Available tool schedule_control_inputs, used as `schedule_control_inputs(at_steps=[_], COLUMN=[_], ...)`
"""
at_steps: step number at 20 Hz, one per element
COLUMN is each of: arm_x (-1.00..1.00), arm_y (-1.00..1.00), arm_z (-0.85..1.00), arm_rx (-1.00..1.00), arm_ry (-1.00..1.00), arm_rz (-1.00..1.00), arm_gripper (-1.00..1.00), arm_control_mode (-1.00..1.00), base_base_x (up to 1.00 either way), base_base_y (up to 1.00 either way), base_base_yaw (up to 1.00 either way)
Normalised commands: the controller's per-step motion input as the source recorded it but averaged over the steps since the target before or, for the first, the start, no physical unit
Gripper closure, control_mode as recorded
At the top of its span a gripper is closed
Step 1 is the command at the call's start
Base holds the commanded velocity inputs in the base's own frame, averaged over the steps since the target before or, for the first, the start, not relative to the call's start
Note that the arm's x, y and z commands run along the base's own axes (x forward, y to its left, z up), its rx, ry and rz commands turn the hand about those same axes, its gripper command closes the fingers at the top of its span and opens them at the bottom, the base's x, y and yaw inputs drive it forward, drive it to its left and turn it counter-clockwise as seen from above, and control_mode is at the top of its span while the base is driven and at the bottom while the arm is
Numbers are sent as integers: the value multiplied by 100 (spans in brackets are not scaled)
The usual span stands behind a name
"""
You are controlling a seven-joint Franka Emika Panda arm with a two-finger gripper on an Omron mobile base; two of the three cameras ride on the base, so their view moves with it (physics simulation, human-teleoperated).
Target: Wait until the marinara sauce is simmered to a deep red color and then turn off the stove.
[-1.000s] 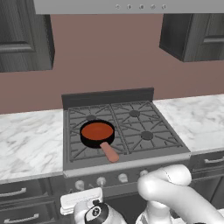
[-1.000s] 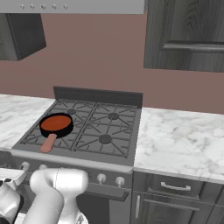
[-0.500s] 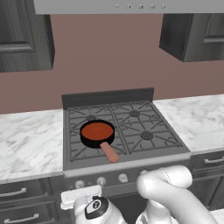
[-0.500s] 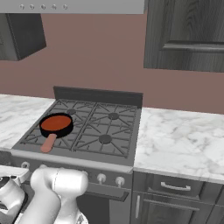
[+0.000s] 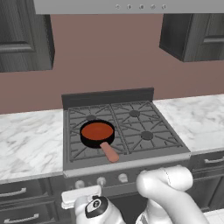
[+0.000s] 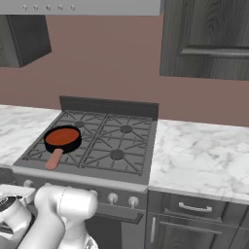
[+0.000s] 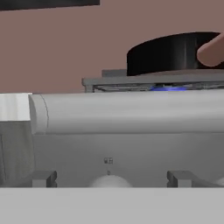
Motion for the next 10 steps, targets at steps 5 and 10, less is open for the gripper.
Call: schedule_control_inputs(at_steps=[5,10], arm_x=[0,4], arm_y=[0,0], arm_z=[-28,-20], arm_rx=[2,1], arm_ry=[0,0], arm_rz=[0,0], arm_gripper=[-100,-100], arm_control_mode=[-100,-100], base_base_x=[0,0], base_base_y=[0,0], base_base_yaw=[0,0])
